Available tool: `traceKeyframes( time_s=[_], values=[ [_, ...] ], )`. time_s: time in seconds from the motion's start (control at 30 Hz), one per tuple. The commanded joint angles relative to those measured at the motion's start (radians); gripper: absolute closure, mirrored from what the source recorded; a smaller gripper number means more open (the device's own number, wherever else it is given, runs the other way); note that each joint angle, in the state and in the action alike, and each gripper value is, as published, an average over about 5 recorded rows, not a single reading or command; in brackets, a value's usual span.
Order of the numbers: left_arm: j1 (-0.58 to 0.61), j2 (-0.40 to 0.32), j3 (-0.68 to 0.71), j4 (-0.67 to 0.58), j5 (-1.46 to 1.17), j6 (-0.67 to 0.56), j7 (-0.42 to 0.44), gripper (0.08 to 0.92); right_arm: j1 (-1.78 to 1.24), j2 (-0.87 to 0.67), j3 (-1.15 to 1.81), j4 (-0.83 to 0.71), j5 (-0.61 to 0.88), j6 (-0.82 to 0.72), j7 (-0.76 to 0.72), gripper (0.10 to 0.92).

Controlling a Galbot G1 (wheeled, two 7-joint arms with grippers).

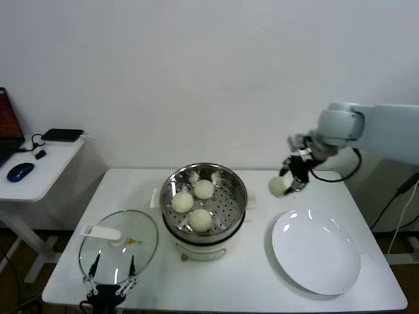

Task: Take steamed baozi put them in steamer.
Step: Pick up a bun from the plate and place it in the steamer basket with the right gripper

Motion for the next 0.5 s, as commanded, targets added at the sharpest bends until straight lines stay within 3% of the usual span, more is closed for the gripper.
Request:
traceKeyframes(
  time_s=[0.03, 0.5],
  values=[
    [0.0, -0.004, -0.002, -0.007, -0.001, 0.004, 0.007, 0.177, -0.018, 0.23, 0.142, -0.006, 0.209, -0.137, 0.08, 0.441],
    [0.008, -0.002, -0.014, 0.0, 0.004, 0.005, 0.008, 0.177, -0.336, 0.291, 0.225, -0.149, 0.107, -0.179, 0.157, 0.418]
  ],
)
